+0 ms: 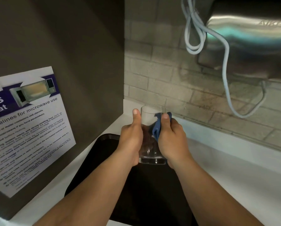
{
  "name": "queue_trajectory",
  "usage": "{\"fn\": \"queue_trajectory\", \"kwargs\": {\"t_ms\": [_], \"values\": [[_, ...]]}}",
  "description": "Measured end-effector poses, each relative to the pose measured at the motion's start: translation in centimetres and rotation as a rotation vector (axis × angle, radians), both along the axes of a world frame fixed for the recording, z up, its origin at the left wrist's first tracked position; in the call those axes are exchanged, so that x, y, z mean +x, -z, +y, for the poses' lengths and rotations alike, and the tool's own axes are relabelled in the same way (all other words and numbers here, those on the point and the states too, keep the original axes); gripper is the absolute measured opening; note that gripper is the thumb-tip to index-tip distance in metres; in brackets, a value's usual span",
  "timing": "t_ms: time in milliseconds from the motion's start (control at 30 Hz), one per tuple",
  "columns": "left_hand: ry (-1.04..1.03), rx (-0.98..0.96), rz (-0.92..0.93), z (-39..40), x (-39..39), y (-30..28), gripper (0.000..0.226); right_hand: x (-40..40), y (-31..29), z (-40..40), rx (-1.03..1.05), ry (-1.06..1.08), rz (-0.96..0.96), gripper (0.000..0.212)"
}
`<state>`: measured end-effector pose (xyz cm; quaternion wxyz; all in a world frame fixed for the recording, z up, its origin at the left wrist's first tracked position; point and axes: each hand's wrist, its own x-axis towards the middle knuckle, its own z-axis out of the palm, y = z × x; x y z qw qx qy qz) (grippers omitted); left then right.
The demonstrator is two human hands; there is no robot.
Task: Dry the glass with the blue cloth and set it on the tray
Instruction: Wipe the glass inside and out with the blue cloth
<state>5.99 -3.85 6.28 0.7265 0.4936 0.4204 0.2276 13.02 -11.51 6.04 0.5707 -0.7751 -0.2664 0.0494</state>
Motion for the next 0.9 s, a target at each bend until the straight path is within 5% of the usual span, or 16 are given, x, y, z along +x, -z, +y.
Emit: {"fn": "queue_trajectory", "kwargs": {"t_ms": [233,400,600,700,800,900], "values": [[0.178,0.067,-0.047,-0.6,0.1,-0.6,0.057,0.8,0.1,0.7,0.053,-0.013,0.02,0.049],[0.137,-0.162,-0.102,-0.4,-0.3,-1.1,0.078,1.0,-0.1,-0.3,0.028,-0.109,0.397,0.048],[0.048,-0.088,-0.028,0.0,0.1,-0.7,0.072,-3.4,2.5,-2.5,-0.069,-0.243,-0.094,0.015],[0.15,-0.05,-0.072,-0.5,-0.3,0.0,0.065,-2.2,1.1,-1.1,-0.031,-0.144,-0.187,0.026],[0.188,-0.103,-0.159,-0.8,-1.0,-0.3,0.071,0.4,-1.2,0.2,0.024,-0.078,-0.036,0.033],[0.173,-0.129,-0.234,-0.1,-1.1,-0.6,0.081,0.8,-1.4,-0.2,0.145,-0.172,0.329,0.048]]}}
